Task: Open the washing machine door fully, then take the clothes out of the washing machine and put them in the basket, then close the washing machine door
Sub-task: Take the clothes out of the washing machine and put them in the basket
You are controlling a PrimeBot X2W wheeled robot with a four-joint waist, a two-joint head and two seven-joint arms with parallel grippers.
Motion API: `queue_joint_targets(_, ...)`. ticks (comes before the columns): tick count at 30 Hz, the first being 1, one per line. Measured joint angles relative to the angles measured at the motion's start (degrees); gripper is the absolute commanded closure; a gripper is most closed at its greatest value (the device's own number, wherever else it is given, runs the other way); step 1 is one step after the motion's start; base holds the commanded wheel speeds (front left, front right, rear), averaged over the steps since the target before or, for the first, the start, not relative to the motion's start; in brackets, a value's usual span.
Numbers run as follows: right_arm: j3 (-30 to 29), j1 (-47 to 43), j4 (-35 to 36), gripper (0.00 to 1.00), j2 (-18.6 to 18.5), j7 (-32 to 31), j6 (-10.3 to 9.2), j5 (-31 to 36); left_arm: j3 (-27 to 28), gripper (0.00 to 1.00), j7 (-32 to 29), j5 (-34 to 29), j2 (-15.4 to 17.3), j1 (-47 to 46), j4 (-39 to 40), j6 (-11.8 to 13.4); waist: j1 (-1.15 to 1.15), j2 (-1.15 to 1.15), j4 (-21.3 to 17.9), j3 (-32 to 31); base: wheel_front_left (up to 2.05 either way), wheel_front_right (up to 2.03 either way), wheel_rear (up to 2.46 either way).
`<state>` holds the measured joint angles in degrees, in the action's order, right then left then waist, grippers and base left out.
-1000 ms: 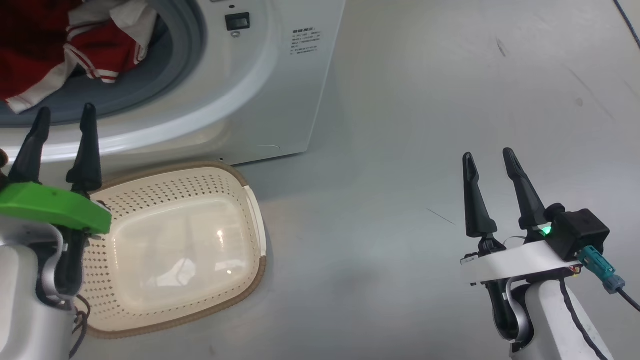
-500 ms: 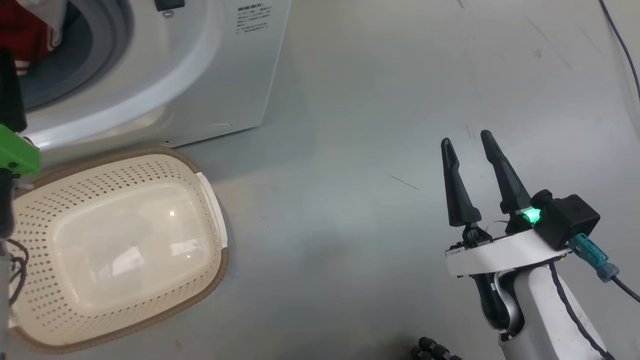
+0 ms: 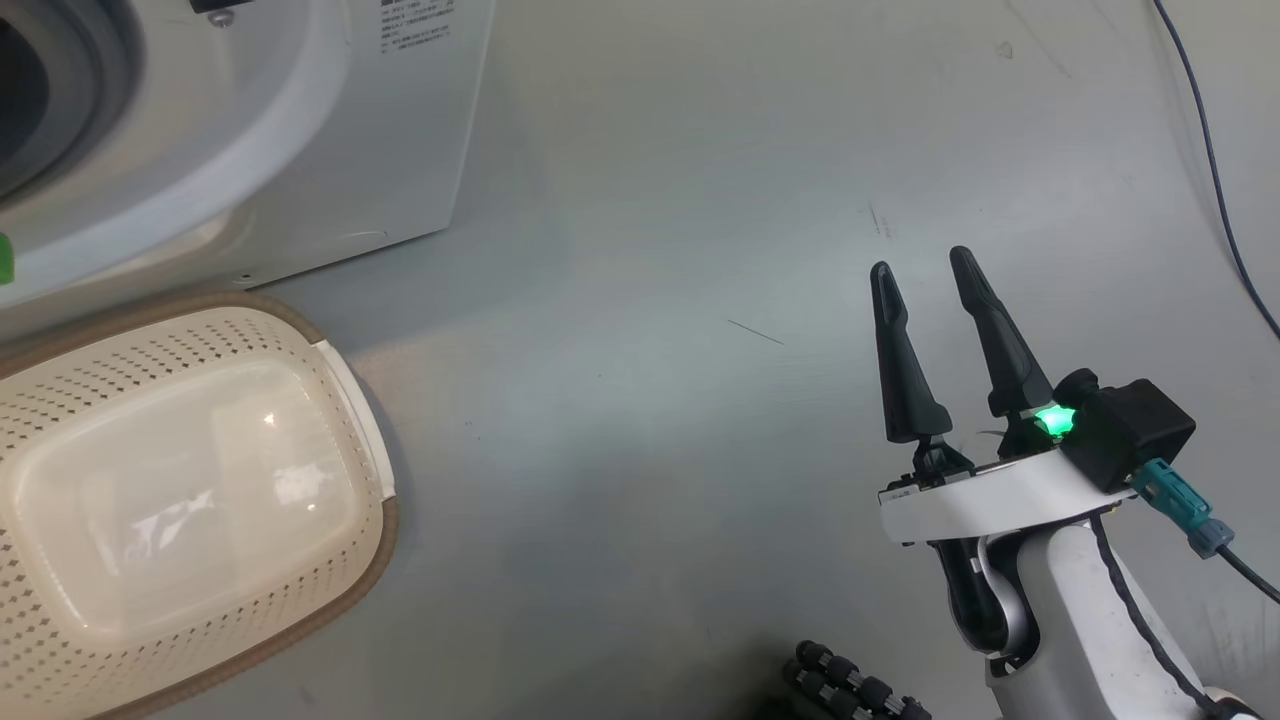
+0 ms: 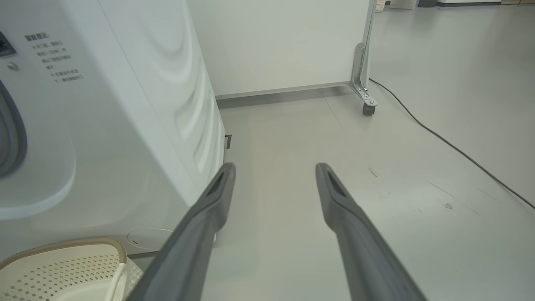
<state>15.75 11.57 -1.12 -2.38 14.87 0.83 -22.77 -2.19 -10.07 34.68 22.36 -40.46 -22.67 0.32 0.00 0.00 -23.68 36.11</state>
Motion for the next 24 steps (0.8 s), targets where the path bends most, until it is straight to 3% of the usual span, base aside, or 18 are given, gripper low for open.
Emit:
queue_joint_targets(13,1.1,0.8,0.2,0.00,0.1,0.0,-1.01,-0.6,-0.3,0.00,0.1,-1.0,0.1,-5.4,-4.9,0.5,0.00,0.00,-1.1,1.0,0.00,0.00,0.00)
queue_joint_targets(15,1.1,0.8,0.2,0.00,0.1,0.0,-1.03,-0.6,-0.7,1.00,0.6,-1.0,0.1,-5.9,-5.9,0.4,0.00,0.00,-1.1,1.0,0.00,0.00,0.00)
queue_joint_targets(24,0.7,1.0,-0.3,0.00,0.1,0.0,-1.53,-0.1,-1.6,1.00,4.3,-1.0,-2.1,-6.3,-9.3,-0.9,0.00,0.00,-0.3,-0.3,0.00,0.00,0.00)
